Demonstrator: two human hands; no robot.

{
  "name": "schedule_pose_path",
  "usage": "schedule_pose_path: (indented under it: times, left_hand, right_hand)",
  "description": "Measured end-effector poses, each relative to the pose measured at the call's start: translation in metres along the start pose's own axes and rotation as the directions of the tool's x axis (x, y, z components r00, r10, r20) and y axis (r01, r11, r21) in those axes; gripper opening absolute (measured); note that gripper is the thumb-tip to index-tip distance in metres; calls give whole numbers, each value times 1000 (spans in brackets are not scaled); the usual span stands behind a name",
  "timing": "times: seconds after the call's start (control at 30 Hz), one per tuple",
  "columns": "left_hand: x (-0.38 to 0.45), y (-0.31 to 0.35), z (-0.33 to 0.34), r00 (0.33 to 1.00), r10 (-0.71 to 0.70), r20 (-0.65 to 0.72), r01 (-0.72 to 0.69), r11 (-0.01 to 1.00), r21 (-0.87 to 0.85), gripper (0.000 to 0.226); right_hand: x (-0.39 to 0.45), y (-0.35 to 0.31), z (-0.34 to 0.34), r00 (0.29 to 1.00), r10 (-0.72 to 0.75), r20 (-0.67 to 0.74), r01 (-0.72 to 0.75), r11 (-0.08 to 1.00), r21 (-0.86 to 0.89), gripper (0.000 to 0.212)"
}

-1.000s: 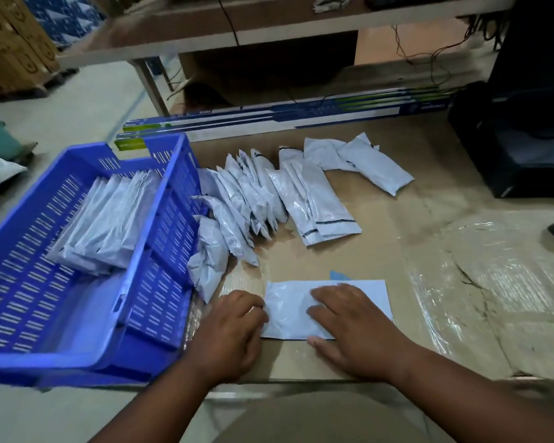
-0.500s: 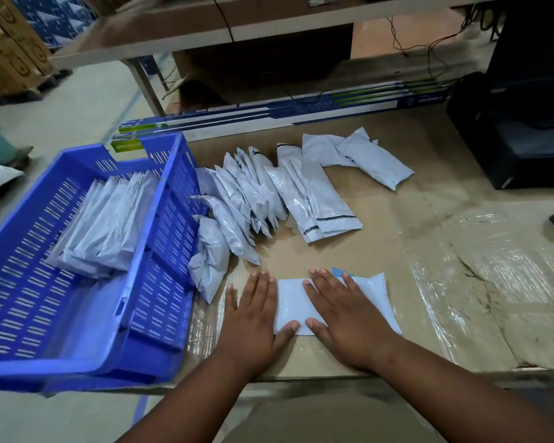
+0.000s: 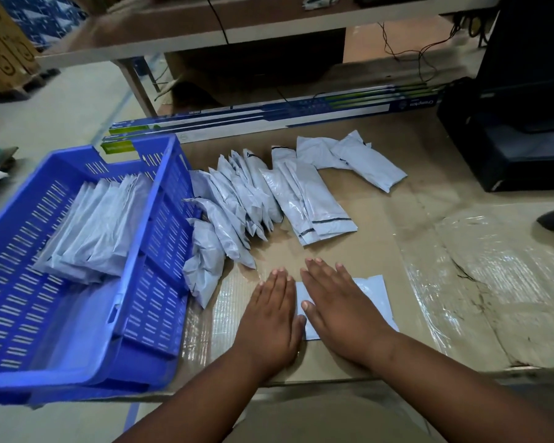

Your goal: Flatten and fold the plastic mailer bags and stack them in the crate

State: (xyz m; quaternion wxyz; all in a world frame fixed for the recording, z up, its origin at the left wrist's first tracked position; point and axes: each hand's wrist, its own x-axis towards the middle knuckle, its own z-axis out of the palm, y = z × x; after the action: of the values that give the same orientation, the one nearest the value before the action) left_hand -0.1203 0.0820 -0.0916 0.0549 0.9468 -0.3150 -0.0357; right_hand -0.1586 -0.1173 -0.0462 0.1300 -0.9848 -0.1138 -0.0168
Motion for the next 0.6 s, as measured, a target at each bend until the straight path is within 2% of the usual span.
schedule_pose_path:
  times: [0.1, 0.2, 0.43, 0.5, 0.53, 0.57, 0.6]
  left_hand:
    - [0, -3, 5, 1000, 27, 2, -27, 999, -19, 74]
    - [2, -4, 9, 999, 24, 32, -25, 999, 36, 78]
    - [2, 0, 5, 998, 20, 54, -21, 999, 24, 78]
    - [1, 0, 1, 999, 38, 30, -37, 999, -24, 75]
    - [1, 0, -1, 999, 41, 29, -40, 999, -32, 74]
    - [0, 0, -3, 999, 35, 35, -34, 999, -21, 72]
    - [0, 0, -6, 998, 22, 51, -21, 1000, -10, 72]
  right_hand:
    - [4, -19, 3, 995, -50, 85, 55, 997, -55, 70]
    - [0, -27, 20, 983, -26, 181, 27, 1000, -1, 83]
    - [-6, -20, 36, 990, -55, 134, 50, 998, 43, 84]
    - [-5, -14, 34, 992, -39, 119, 16, 981, 194, 82]
    - [-6, -10, 32, 994, -4, 108, -33, 940, 341, 78]
    - [-7, -5, 30, 994, 49, 99, -94, 846, 524, 71]
    - [-9, -1, 29, 989, 107, 98, -145, 696, 703, 65]
